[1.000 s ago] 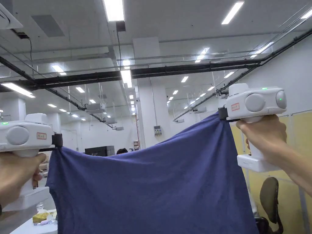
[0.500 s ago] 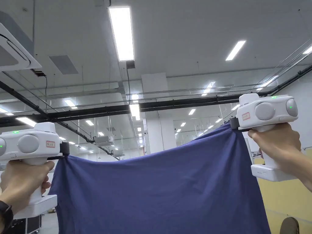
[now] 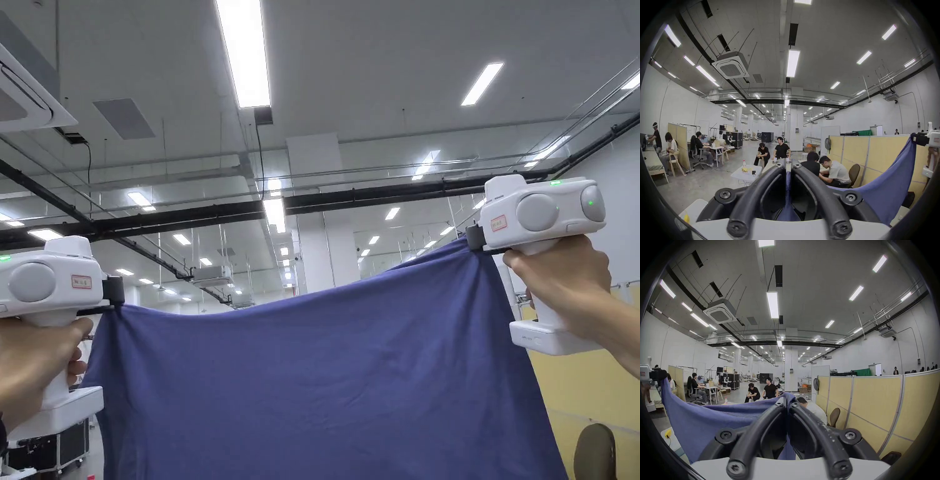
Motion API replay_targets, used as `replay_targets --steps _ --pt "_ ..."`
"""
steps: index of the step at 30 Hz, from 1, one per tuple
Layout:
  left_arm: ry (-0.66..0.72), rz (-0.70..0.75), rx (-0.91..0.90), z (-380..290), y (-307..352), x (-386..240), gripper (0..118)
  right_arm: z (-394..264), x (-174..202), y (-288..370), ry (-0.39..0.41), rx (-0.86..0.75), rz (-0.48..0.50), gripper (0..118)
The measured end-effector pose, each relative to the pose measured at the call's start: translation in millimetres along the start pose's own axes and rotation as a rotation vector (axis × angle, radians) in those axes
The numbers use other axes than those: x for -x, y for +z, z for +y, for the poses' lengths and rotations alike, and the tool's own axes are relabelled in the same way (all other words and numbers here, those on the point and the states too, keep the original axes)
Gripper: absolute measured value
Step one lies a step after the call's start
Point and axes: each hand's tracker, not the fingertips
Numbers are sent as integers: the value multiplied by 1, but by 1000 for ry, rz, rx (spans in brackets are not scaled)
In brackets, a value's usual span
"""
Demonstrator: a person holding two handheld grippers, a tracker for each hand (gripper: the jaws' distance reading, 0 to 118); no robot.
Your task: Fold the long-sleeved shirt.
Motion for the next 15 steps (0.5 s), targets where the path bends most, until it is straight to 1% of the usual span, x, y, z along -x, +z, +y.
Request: replay_targets --steps 4,8,15 --pt "-15 21 -4 -5 -20 6 3 -5 4 -19 8 0 -7 4" --pt "20 31 -7 -10 -43 14 3 -11 8 -47 24 10 -6 4" --pt "-27 51 3 -19 -95 18 3 -26 14 -107 39 19 -21 4"
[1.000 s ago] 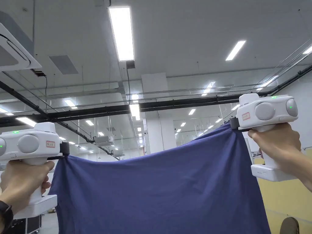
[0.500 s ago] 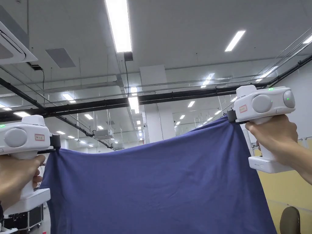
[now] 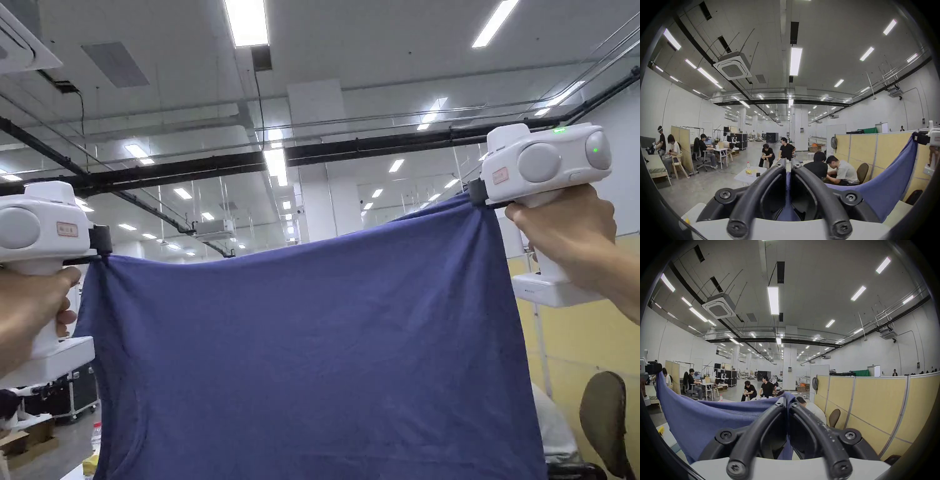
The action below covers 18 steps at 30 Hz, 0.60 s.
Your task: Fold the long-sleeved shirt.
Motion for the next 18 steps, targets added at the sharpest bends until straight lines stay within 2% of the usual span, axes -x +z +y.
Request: replay_targets --steps 9,14,18 --pt "-31 12 34 -24 -83 1 3 -28 12 -84 18 44 -10 4" --pt "-49 13 70 -57 -124 -2 3 -60 23 -120 42 60 -18 4" --pt "-44 14 86 -83 -147 -5 3 -87 26 -146 29 90 -14 4"
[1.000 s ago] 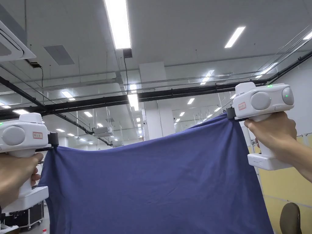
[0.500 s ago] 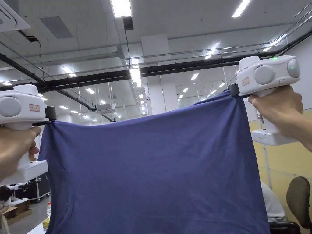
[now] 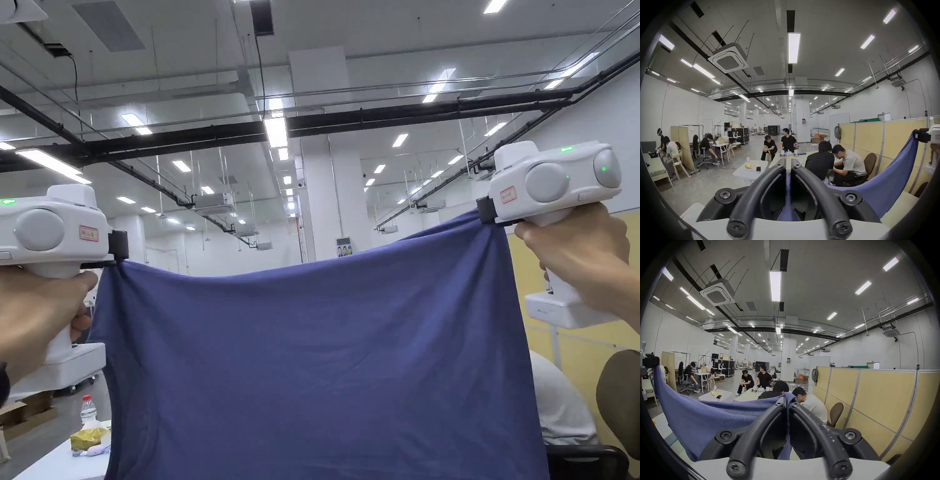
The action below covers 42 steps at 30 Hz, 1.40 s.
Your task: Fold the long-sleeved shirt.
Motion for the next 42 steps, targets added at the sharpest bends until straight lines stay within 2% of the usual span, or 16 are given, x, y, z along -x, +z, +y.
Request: replay_targets --steps 4,7,11,19,25,28,36,42 --pt "-9 4 24 -32 -20 -7 3 -30 4 -25 2 36 2 4" --pt "52 -24 79 -58 -31 -8 3 -54 6 -39 23 61 -1 4" --pt "10 -13 111 -97 -39 -14 3 -90 7 -48 22 97 10 4" --pt "25 -37 217 -169 -36 -14 3 -171 6 -60 -6 211 51 4" --pt "59 -59 257 -211 -12 -5 3 -223 7 -35 -23 262 78 4" --pt "116 -70 300 -237 7 1 3 -251 5 -17 -58 306 91 4" --pt "106 -97 380 -296 69 4 3 -311 10 37 -26 390 121 4" --pt "130 -93 472 -349 120 8 3 -355 14 87 -47 459 137 4"
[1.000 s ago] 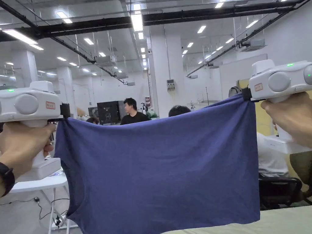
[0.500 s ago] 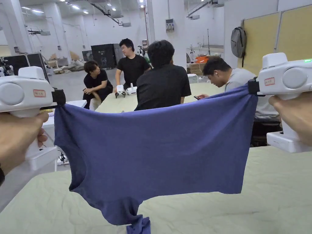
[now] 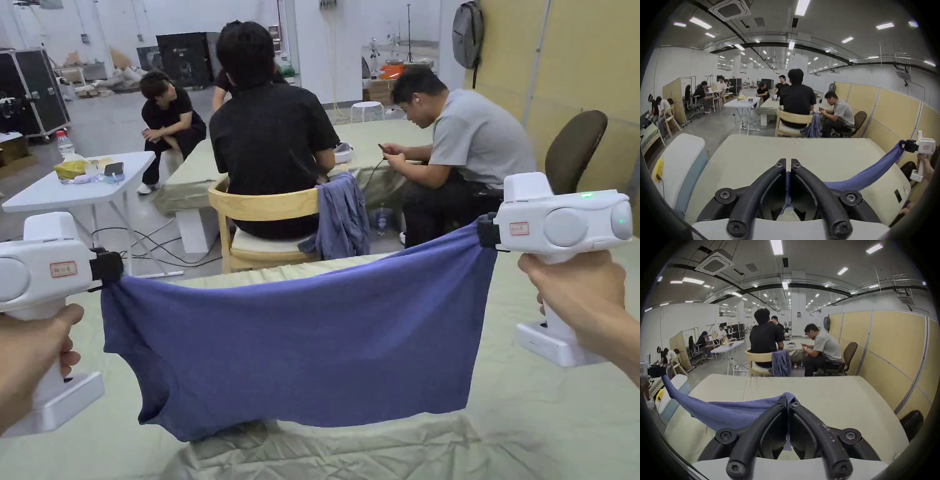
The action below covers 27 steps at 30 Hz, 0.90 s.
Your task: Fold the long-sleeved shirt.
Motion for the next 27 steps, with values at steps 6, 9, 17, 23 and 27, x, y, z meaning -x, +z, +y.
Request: replay_targets --steps 6,9,17,23,27 --pt "63 -22 120 -86 26 7 3 -77 1 28 -8 116 29 4" --pt "71 -34 200 -131 41 8 3 -119 2 48 -31 157 39 4" --pt "123 -57 343 -245 95 14 3 -225 -6 93 -100 270 78 4" --pt "120 -65 415 -299 131 11 3 -285 -6 126 -71 322 94 4" --pt "98 -62 445 -323 152 9 3 -310 -5 145 -62 358 120 4"
